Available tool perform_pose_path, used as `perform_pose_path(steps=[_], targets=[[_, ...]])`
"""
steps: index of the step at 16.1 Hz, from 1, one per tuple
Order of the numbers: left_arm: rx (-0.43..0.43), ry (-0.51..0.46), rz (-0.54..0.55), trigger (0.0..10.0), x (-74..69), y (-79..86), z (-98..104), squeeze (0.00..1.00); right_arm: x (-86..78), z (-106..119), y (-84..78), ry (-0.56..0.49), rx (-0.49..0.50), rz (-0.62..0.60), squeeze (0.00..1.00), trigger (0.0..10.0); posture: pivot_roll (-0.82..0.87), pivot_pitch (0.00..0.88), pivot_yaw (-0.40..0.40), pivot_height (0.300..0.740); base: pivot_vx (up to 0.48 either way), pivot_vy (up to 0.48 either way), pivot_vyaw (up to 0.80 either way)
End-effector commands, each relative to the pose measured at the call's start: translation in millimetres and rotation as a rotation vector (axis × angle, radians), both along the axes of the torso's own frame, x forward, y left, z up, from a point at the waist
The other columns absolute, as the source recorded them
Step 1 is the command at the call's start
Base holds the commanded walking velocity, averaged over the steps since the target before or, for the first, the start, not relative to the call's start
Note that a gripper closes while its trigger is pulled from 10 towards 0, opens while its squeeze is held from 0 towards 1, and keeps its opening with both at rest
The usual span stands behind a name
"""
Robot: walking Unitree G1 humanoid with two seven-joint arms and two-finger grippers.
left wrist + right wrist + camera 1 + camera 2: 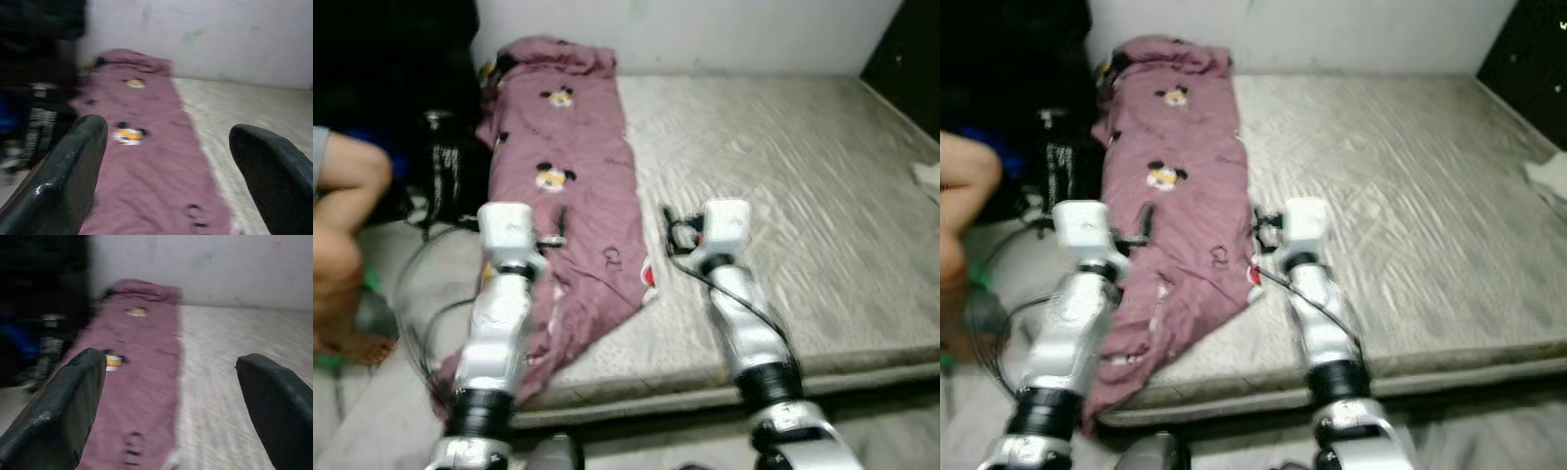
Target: Clean up the room
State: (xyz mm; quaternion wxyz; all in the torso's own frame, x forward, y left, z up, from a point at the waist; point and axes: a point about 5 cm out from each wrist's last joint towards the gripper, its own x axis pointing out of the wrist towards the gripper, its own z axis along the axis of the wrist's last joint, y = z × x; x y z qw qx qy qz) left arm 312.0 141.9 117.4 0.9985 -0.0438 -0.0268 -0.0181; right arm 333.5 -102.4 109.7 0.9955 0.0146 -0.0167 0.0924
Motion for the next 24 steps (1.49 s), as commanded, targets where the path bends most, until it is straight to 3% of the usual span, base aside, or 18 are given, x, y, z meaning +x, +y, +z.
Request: perform_pose_path(steps=[1,7,10,14,17,19,24], targets=[[-0.006,-0.006,-0.016,10.0,-0.4,-5.9,0.5,0.00,1.5,1.2,-6.6,-0.003,-0.011,-0.015,0.00,10.0,0.06,0.000,-0.018,0.740,0.000,0.000,0.80],[-0.008,0.003,0.009,10.0,5.7,-0.5,3.7,0.00,4.8,7.1,-5.2,-0.013,0.020,-0.036,0.00,10.0,0.05,0.000,-0.008,0.740,0.000,0.000,0.25],[-0.017,0.018,0.028,10.0,2.5,4.9,0.8,0.00,2.4,3.8,-8.5,-0.024,-0.021,-0.035,0.00,10.0,0.05,0.000,-0.022,0.740,0.000,0.000,0.00],[0.034,0.035,0.065,10.0,-10.4,16.2,-6.4,0.00,-6.0,-2.8,-12.1,0.006,-0.024,-0.033,0.00,10.0,0.08,0.000,-0.041,0.740,0.000,0.000,0.00],[0.066,0.077,0.090,10.0,-30.6,40.1,-19.8,0.00,-12.4,-11.5,-20.8,0.050,-0.010,-0.100,0.00,10.0,0.08,0.000,-0.033,0.740,0.000,0.000,-0.80],[0.083,0.069,0.081,10.0,-43.0,46.4,-20.9,0.00,-17.8,-10.4,-24.5,0.040,-0.022,-0.099,0.00,10.0,0.08,0.000,-0.044,0.740,0.000,0.000,-0.69],[0.096,0.092,0.092,10.0,-50.1,40.9,-21.0,0.00,-27.3,-20.1,-27.5,0.088,-0.040,-0.106,0.00,10.0,0.08,0.017,-0.047,0.740,0.000,0.000,0.00]])
